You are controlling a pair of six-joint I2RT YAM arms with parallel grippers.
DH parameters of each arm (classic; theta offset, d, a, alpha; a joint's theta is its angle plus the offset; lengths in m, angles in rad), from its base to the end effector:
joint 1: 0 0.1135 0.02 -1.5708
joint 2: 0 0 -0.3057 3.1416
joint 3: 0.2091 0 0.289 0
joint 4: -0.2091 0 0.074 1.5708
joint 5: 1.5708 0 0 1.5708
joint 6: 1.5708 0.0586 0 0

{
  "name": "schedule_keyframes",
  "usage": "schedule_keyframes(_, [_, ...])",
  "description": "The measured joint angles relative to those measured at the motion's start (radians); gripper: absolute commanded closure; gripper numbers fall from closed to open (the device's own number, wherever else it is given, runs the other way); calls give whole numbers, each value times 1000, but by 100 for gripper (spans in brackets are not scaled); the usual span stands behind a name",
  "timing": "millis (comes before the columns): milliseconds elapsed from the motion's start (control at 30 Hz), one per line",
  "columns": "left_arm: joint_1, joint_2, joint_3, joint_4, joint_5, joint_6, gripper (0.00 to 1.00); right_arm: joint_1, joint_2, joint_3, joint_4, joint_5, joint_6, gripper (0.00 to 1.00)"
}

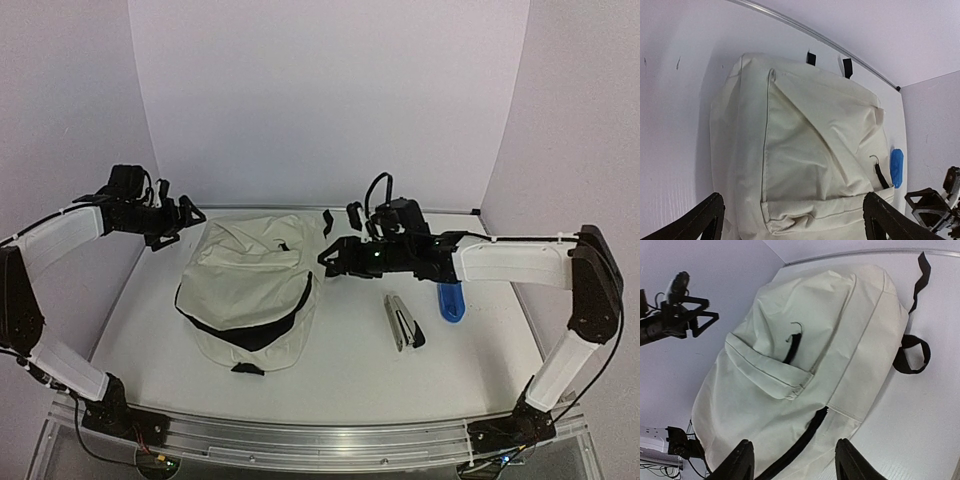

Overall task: Pack the student bag
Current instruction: Adjust the student bag at the center of the board.

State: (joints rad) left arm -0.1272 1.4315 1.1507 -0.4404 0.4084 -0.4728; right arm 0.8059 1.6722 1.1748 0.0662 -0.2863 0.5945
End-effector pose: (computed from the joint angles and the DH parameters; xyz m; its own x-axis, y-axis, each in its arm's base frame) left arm 0.3559 -0.0690 0.3112 -0.7708 -0.3227 -0.5492 0.0688 0.8149 -0.5755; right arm 0.2971 0.3335 0.2810 -0.7269 0.0186 -0.6865 -0.5584 0.5659 0.6066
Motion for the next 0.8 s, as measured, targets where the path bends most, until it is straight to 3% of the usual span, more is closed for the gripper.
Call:
schedule_keyframes(333, [0, -127, -185, -134, 100, -121, 8, -2, 127, -57, 90, -172, 90, 60])
schedule_keyframes(567, [-3, -138, -225, -156, 185, -158, 40, -2, 142, -64, 189, -240, 165, 53])
schedule_keyframes(733, [-48, -131, -229, -138, 220, -161, 51, -2, 162, -64, 237, -259, 199, 65])
schedule_keyframes(800, [-93, -117, -229, -122, 224, -163, 51, -3, 179, -64, 243, -259, 212, 75])
